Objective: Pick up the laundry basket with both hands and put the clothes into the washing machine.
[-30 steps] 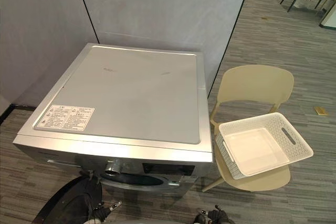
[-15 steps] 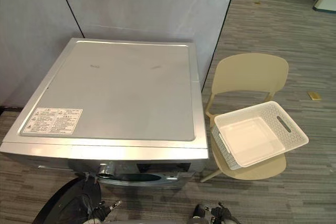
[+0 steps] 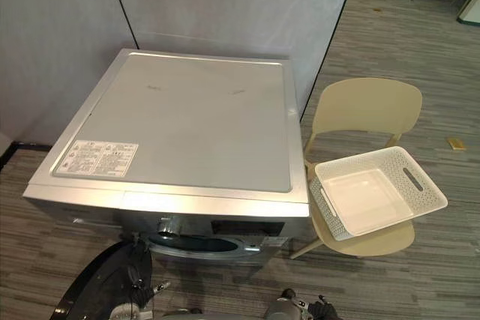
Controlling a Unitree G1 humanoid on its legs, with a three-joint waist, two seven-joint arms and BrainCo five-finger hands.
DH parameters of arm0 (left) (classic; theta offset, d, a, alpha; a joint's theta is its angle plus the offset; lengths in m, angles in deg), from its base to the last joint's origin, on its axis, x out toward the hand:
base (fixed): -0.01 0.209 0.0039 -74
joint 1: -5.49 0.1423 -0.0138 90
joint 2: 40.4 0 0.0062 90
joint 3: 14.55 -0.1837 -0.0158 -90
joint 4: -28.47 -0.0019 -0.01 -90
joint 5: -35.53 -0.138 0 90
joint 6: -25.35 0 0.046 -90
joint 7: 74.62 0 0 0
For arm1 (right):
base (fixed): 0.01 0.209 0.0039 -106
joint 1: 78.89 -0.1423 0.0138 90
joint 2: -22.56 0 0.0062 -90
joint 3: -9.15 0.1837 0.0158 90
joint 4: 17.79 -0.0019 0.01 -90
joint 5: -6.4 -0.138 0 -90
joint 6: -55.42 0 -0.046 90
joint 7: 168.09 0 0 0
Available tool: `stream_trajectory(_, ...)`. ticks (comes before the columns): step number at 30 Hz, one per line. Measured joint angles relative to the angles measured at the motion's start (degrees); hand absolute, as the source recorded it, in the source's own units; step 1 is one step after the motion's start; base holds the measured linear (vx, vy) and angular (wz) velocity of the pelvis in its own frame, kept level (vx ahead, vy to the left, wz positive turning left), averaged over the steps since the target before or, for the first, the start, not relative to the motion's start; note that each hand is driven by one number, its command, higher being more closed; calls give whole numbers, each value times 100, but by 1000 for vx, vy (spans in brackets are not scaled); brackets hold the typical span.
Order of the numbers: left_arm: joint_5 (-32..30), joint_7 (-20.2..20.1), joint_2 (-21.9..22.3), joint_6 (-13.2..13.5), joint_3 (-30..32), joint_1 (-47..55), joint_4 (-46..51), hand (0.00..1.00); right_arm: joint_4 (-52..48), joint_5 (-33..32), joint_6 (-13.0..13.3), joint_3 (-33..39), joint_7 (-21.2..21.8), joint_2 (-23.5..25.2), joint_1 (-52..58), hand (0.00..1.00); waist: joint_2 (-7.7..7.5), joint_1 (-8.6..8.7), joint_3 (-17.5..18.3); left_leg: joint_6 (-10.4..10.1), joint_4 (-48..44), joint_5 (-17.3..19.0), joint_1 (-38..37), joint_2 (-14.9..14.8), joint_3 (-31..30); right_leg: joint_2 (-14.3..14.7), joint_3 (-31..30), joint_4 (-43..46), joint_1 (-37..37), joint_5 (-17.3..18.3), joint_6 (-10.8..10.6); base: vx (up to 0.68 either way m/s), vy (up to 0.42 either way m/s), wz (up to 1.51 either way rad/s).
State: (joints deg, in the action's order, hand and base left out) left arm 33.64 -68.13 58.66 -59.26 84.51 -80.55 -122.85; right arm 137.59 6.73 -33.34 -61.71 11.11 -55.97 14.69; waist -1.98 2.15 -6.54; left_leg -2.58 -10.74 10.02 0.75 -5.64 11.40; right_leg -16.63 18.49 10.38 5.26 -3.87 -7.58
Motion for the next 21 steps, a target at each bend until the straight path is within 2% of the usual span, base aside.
stream_trajectory(1,0,1,-19,0,-12,-21,8,0,-84,-46,0,-1,10,74,43,0,-1,40,-24,1,-147,-3,83,-37,-119,45,-216,1307,219,793,88,-95,-87,36)
stream_trajectory(2,0,2,-40,1,-12,-16,8,0,-114,-46,-2,-3,26,106,119,0,-36,33,-9,0,-201,-5,76,-37,-189,113,-306,1830,192,1118,107,-109,-109,40)
stream_trajectory(4,2,1,-98,14,2,-7,11,0,-101,-45,-2,-5,74,133,163,0,-115,-18,40,-20,-308,-17,144,-5,-243,173,-464,2118,186,1418,60,-96,-107,25)
stream_trajectory(5,10,1,-64,8,10,-1,5,0,-99,-45,0,-7,102,137,157,0,-178,-24,113,-76,-369,-63,289,27,-336,284,-627,1929,179,1442,-21,-125,-96,22)
stream_trajectory(6,15,0,-2,8,16,58,5,0,-87,-38,-5,-6,111,116,164,0,-63,-99,202,-115,-278,-185,494,-95,-349,478,-776,1465,127,1512,-143,-133,-156,16)
stream_trajectory(7,25,-12,11,7,21,62,6,0,-88,-40,-5,-13,111,116,151,0,-60,-120,199,-163,-277,-250,586,-126,-352,499,-867,1598,169,1688,-60,-132,-223,20)
stream_trajectory(8,42,1,-22,8,53,59,29,0,-76,-39,-21,-264,105,122,130,0,-191,-158,203,-234,-321,-380,768,-74,-451,525,-931,1598,140,2042,64,-120,-270,18)
stream_trajectory(9,55,6,-42,5,58,36,21,0,-46,-39,-23,-369,105,101,84,0,-247,-180,203,-279,-328,-433,802,-103,-475,587,-913,1386,80,2158,173,-124,-251,23)
stream_trajectory(11,132,16,46,9,54,0,4,0,-35,-30,-9,-618,77,-81,-64,0,33,-279,68,-405,-50,-801,840,-365,-554,897,-766,1081,18,1902,370,-194,-215,18)
stream_trajectory(12,143,16,97,19,53,1,-1,0,-35,-29,-1,-640,69,-174,-114,0,124,-301,44,-481,235,-1059,756,-455,-624,1028,-676,1025,14,1848,451,-199,-171,29)
stream_trajectory(13,150,16,114,19,54,4,-1,0,-35,-25,2,-674,70,-208,-146,0,166,-306,22,-521,347,-1170,730,-505,-661,1073,-609,1025,8,1830,482,-241,-217,38)
stream_trajectory(14,152,14,126,17,50,20,-7,0,-35,3,11,-747,63,-273,-233,0,268,-310,-32,-570,580,-1480,696,-618,-616,1181,-466,1032,12,1777,573,-188,-156,32)
stream_trajectory(15,152,14,127,17,47,30,-9,0,-35,11,16,-797,58,-281,-317,0,291,-302,-46,-573,701,-1671,689,-639,-582,1209,-423,1034,27,1752,630,-291,-171,43)
stream_trajectory(16,152,12,119,17,34,37,-27,0,-39,14,29,-839,49,-268,-424,0,271,-286,-44,-611,1061,-2221,698,-602,-536,1178,-267,979,123,1698,740,-232,-93,42)
stream_trajectory(17,151,11,114,18,42,15,-33,0,-41,14,43,-828,49,-275,-438,0,203,-275,-94,-575,1052,-2281,760,-620,-523,1154,-171,925,131,1663,807,-259,-98,59)
stream_trajectory(18,151,11,113,13,50,-28,-23,0,-52,14,64,-793,34,-276,-441,0,196,-302,-111,-321,450,-1936,935,-607,-338,1083,-10,846,130,1591,955,-217,-71,68)
stream_trajectory(19,151,15,110,14,54,-4,-16,0,-53,14,66,-741,-13,-296,-440,0,174,-308,-115,-162,-248,-1510,1019,-539,-290,963,131,789,86,1523,975,-233,-57,71)
stream_trajectory(21,148,18,117,20,55,68,-12,0,-52,14,66,-604,-20,-316,-413,0,189,-298,-105,-91,-1042,-998,1005,-545,-270,866,266,690,56,1371,936,-196,13,50)
